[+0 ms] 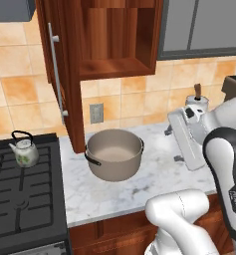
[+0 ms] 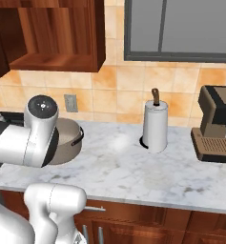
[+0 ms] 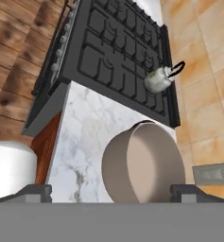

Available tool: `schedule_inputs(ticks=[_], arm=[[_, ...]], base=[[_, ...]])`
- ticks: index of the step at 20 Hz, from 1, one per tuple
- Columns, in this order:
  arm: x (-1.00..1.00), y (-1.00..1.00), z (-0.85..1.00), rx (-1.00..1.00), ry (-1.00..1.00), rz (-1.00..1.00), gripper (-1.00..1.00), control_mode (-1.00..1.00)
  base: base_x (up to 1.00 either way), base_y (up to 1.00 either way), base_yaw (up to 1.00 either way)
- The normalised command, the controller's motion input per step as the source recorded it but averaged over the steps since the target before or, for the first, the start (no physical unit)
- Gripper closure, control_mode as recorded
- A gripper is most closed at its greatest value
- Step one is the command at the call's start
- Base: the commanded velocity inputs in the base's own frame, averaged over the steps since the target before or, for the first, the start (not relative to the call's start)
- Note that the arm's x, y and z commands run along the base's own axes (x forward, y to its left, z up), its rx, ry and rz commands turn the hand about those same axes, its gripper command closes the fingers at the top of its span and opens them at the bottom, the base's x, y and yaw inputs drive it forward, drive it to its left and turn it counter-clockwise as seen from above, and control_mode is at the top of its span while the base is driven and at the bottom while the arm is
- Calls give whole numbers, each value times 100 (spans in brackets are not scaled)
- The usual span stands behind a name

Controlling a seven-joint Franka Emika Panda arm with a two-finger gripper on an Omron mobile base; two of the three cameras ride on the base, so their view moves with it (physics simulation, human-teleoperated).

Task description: Pick the kettle from the cabinet and place it on a stove burner. Then pick the pot from the counter and place it on another stove burner. Finally, turn both burners on.

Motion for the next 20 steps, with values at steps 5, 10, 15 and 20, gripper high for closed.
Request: schedule_inputs(ticks=[5,10,15,20], arm=[[7,2,-23,-7,0,0,-100,-100],[19,0,-19,-5,0,1,-100,-100],[27,2,-20,-4,0,4,-100,-100],[33,10,-25,-6,0,6,-100,-100]], base=[[0,0,0],[0,0,0],[0,0,0],[0,0,0]])
